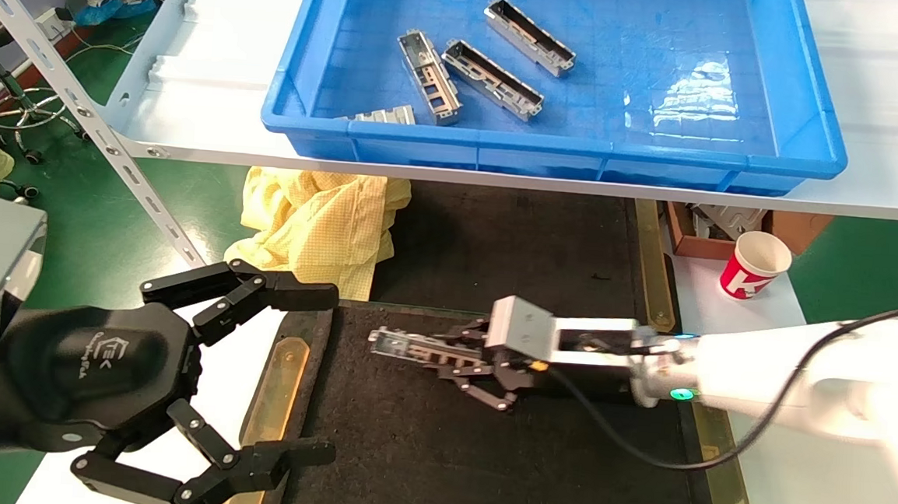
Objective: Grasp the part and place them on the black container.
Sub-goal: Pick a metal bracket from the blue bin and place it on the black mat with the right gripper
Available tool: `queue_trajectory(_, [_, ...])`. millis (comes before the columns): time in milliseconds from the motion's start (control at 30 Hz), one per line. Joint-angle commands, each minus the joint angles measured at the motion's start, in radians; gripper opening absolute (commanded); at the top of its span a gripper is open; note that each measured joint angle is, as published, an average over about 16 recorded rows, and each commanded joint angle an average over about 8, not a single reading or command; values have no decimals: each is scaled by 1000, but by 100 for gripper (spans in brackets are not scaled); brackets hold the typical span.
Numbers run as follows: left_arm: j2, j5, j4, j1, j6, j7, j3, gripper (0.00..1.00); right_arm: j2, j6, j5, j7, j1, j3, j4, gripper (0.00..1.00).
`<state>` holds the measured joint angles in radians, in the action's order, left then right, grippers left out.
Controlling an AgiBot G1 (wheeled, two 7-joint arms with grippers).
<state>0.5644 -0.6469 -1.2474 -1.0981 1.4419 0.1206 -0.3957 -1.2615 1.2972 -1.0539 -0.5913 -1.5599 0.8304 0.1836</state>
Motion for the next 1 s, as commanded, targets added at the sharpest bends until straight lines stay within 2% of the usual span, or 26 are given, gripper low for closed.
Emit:
queue_trajectory(33, [0,0,0,0,0,0,0,100,-36,-26,1,-32,8,-2,-29,0])
queue_trajectory(200, [0,0,0,0,0,0,0,100,-83,-63,6,-77,27,-3,-51,0])
queue_trajectory(367, [0,0,0,0,0,0,0,100,-98,-91,14,-93,49,5,-19,0])
queue_trajectory(1000, [0,0,0,0,0,0,0,100,-101,-158,43,-50,88,93,72,0])
